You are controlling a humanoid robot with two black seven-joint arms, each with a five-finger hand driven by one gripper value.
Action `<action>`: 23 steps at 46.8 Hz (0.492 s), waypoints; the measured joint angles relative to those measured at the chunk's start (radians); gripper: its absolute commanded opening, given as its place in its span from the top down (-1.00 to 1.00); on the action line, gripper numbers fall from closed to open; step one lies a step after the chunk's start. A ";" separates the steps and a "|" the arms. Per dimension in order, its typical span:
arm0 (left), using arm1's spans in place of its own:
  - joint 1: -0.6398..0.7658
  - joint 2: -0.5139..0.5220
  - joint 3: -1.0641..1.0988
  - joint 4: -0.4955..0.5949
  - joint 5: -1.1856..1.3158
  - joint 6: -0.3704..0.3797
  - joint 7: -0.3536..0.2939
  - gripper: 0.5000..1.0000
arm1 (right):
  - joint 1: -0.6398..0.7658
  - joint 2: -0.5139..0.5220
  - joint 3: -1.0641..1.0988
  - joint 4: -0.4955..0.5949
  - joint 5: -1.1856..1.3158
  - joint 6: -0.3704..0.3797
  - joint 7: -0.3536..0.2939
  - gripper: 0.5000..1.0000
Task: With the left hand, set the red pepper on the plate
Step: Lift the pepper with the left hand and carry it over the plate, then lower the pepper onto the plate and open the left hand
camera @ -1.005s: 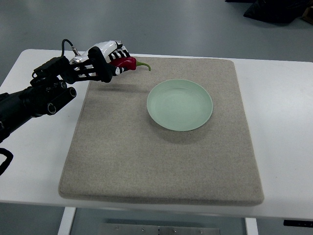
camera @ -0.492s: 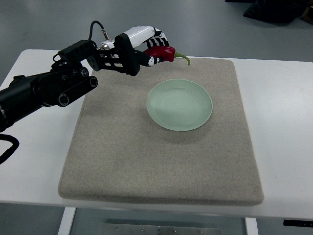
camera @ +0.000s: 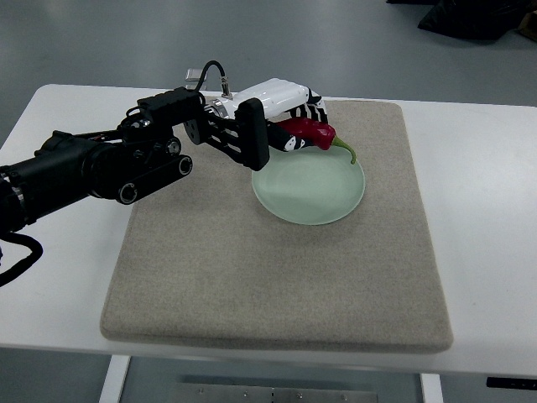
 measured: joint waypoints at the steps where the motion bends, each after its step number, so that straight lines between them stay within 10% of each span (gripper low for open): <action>1: 0.000 -0.001 0.006 0.000 0.000 0.000 0.000 1.00 | 0.000 0.000 0.000 0.000 0.000 0.000 0.000 -0.73; 23: 0.013 -0.029 0.041 -0.001 -0.001 0.000 0.002 1.00 | 0.000 0.000 0.000 0.000 0.000 0.000 0.000 -0.73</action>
